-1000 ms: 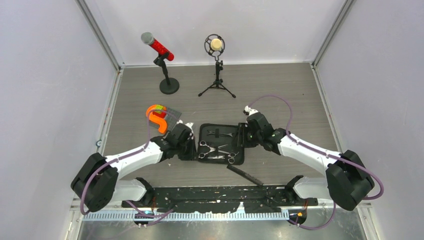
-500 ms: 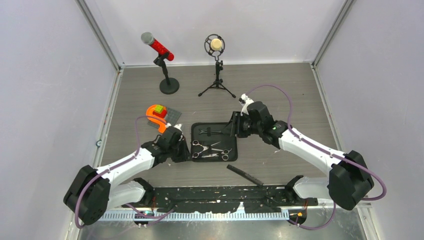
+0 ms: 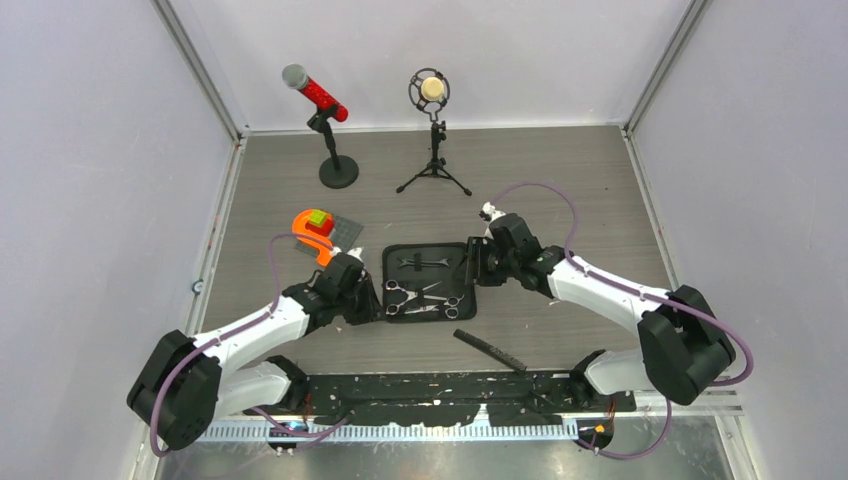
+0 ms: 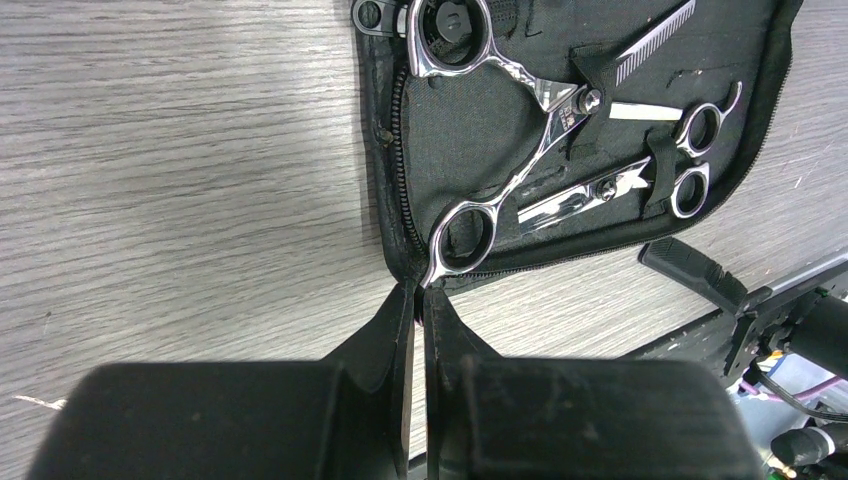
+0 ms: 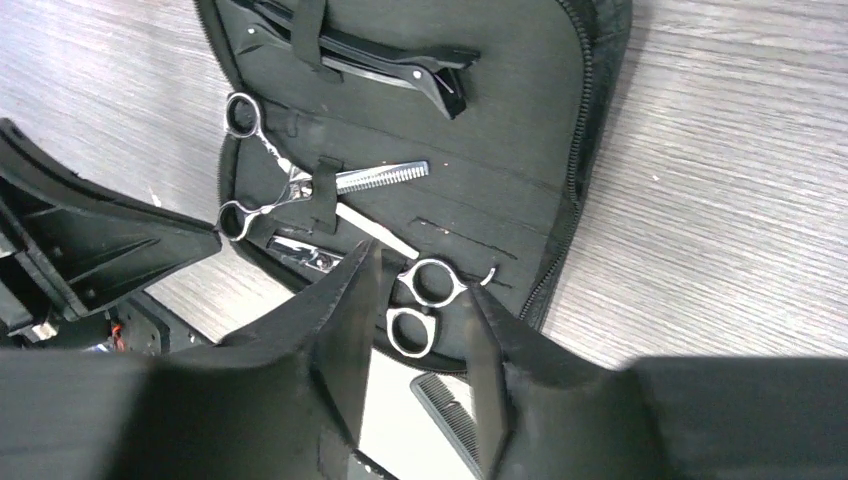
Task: Sort the hair-cutting tools
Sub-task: Adjust the scissors in the hairdressing tool bag.
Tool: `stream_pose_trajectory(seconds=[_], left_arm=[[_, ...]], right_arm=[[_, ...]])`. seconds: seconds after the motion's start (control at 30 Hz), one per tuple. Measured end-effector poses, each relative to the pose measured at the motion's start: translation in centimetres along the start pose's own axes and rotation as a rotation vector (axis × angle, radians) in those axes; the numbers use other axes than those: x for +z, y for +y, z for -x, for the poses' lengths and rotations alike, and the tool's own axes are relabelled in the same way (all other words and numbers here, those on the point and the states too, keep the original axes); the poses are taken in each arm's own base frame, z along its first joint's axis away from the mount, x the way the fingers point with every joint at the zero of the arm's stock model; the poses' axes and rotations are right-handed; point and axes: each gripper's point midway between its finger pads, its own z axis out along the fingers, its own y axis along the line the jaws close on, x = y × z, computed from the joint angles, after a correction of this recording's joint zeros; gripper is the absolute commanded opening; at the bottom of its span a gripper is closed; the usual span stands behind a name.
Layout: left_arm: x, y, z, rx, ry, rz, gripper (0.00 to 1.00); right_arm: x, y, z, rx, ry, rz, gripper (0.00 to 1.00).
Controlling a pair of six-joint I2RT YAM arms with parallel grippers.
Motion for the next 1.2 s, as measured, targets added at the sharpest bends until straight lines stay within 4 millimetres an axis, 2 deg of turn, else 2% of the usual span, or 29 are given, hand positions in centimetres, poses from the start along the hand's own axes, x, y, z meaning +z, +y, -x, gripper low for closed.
stream_pose_trajectory(seconds=[0.2,0.4,0.73,0.8,0.9,1.0,1.2], left_arm=[[0.0,-0.1,0.0,-0.016,0.0,0.0,0.0],[0.0,-0.1,0.0,-0.017,0.0,-0.001,0.0],[0.0,-0.1,0.0,-0.005,0.003,-0.004,0.0],[-0.1,-0.2,0.0,0.012,0.007,-0.005,0.0],[-0.2,-0.4,0.1,0.043,0.021,-0.003,0.0],[-0.3,-0.3,0.1,0.087,0.047,0.009,0.0],[-0.6,-1.2,-0.4,0.209,0.117,0.015,0.0]], right_arm=[[0.4,-1.7,0.3,0.008,-0.003,-0.047,0.64],[0.9,-3.0,0.4,0.008,-0.001,-0.083,0.67],[3.4,-5.6,-2.3,-0.003,0.109,-0.153,0.42],[3.7,-5.6,-2.0,-0.012,0.1,-0.151,0.36],[4.1,-5.7,-1.8,-0.035,0.099,-0.148,0.2],[4.3,-5.9,-1.7,-0.053,0.101,-0.156,0.08],[4.4,-5.8,-1.7,-0.115,0.106,-0.172,0.05]])
